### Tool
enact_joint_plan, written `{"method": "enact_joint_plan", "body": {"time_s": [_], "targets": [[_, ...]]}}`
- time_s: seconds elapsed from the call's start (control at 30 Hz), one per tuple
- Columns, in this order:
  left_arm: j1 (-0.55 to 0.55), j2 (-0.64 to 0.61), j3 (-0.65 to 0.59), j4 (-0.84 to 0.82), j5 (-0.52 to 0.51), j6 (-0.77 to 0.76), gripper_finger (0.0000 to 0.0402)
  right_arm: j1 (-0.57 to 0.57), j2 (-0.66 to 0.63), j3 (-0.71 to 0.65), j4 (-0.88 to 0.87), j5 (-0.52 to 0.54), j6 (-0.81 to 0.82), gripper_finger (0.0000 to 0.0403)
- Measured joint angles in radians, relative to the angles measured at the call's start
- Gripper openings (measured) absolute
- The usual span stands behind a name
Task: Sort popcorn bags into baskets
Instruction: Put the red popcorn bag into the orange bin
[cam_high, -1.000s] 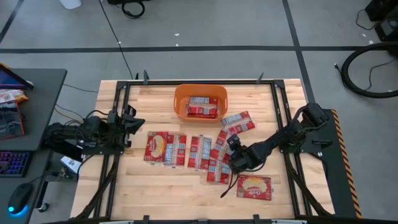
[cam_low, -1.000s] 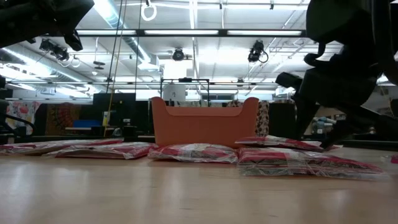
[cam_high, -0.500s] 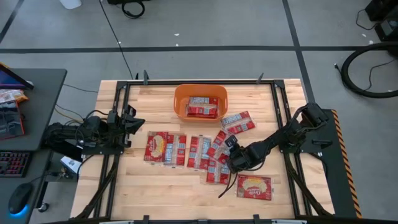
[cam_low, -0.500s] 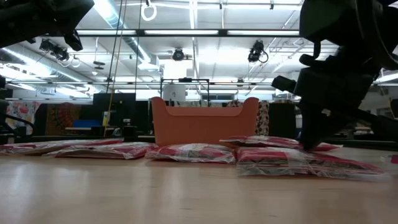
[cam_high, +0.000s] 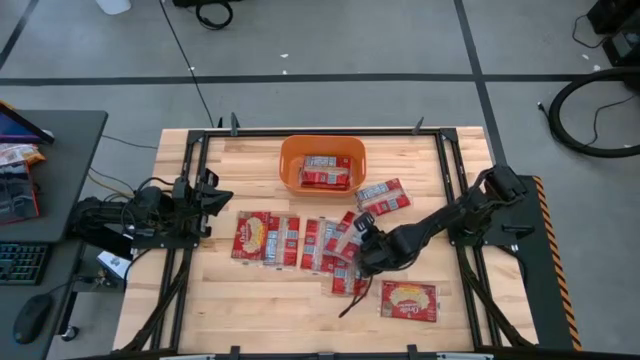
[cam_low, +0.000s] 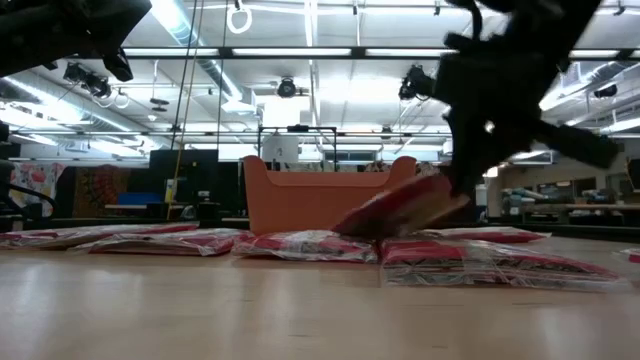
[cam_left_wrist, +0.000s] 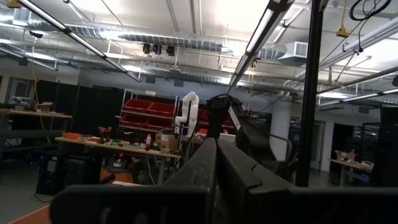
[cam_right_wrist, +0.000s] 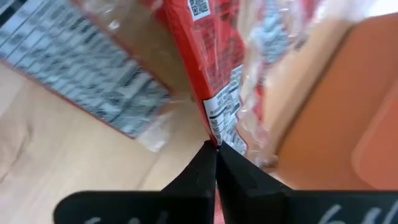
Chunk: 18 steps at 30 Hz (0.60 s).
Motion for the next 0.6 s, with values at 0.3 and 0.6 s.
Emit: {"method": "enact_joint_plan", "body": {"time_s": [0.3,0.6], "targets": [[0.000,0.000,0.000,0.000,0.000,-0.003,0.0018,-0.010,0.000,0.253,-0.132,-0.007,0.060,0.0007],[0.000,0.000,0.000,0.001,0.000,0.000,0.0018,-0.069,0.000,0.350,-0.119,0.055,0.154,0.0006]]}}
